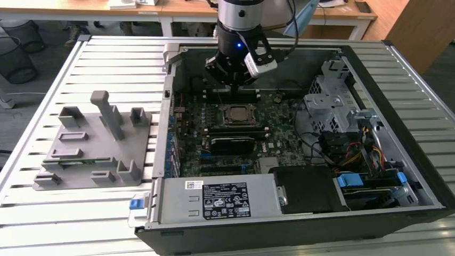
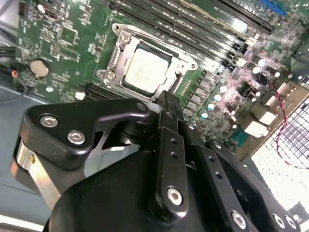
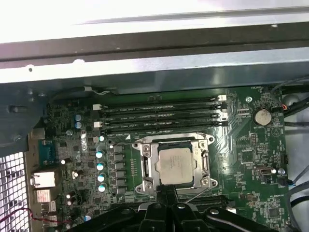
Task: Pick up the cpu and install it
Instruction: 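Install the first cpu locking lever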
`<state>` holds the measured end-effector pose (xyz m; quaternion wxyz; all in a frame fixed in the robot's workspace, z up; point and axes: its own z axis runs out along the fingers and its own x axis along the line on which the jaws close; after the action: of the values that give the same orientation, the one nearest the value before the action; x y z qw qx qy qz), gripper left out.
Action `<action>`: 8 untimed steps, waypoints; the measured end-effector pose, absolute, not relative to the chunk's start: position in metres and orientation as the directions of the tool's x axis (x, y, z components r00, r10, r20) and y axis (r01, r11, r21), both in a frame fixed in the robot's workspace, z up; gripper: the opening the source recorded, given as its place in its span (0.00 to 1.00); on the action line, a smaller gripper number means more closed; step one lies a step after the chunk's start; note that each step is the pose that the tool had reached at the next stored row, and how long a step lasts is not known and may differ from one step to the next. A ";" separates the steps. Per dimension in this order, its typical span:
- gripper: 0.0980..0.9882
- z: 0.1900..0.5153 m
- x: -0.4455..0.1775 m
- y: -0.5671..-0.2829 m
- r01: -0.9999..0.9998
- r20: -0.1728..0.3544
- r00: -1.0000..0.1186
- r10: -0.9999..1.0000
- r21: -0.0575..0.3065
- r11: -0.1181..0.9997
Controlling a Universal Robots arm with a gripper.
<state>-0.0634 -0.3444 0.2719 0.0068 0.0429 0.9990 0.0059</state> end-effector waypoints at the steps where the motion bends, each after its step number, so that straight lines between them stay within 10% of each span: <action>1: 0.01 0.272 -0.066 -0.344 0.085 -0.014 -0.996 0.085 0.012 0.996; 8: 0.01 0.269 -0.083 -0.344 0.082 -0.022 -0.996 0.083 0.013 0.997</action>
<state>-0.0829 -0.3444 0.2688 0.0115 0.0413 0.9991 0.0061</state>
